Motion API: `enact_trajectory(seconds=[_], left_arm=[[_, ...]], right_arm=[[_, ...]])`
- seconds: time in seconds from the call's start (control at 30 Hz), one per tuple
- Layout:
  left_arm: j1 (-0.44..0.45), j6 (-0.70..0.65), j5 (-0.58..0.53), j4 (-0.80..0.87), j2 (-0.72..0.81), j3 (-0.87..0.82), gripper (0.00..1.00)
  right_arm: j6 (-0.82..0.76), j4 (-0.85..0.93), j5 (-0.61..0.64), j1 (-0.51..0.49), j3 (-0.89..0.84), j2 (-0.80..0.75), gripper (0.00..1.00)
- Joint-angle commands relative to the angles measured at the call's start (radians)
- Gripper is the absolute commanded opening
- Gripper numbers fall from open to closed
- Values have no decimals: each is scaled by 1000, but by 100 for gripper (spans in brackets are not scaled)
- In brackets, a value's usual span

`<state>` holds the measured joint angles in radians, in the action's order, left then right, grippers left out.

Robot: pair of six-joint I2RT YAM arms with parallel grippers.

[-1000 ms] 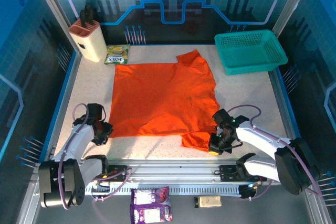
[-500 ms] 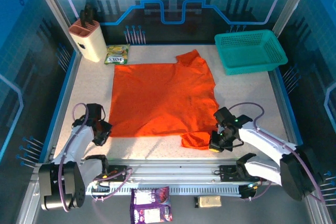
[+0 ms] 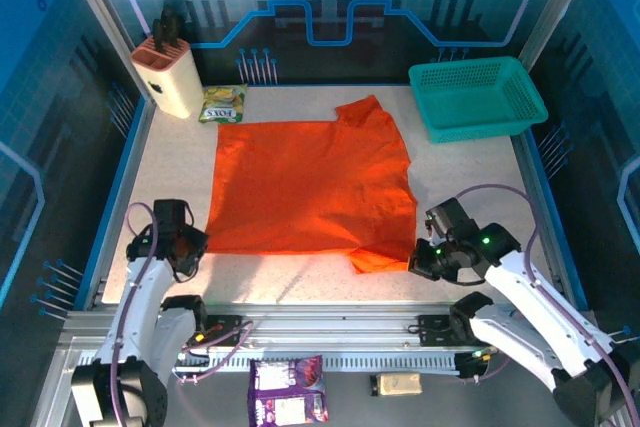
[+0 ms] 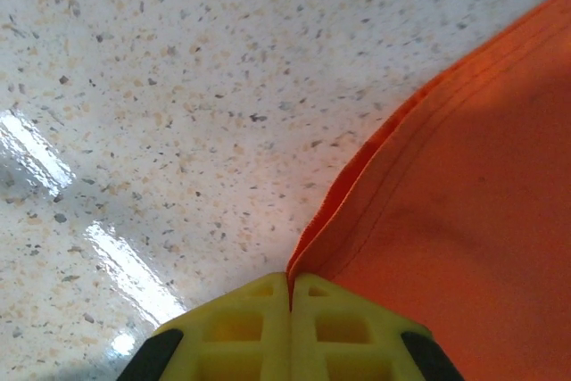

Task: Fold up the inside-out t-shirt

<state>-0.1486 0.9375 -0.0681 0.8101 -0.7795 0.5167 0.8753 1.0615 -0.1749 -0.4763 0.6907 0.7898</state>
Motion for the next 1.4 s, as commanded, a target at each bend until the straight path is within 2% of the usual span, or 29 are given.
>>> enact_trajectory(seconds=[0.0,0.3,0.7,1.0,1.37], left_arm=[[-6,-3,-23,43,2,69,0],[-6,-41,-2,-59,-143,114,0],[-8,-131,1,-169,-396,250,1],[-6,-197,52,-239,-583,351,0],[-7,-266,79,-238,-785,489,2]], right_arm=[[5,74,46,7,69,-10,0],[-66,-87,106,22,237,213,0],[-221,-229,81,143,464,568,0],[-272,-262,38,202,572,729,0],[-297,-313,25,245,640,852,0]])
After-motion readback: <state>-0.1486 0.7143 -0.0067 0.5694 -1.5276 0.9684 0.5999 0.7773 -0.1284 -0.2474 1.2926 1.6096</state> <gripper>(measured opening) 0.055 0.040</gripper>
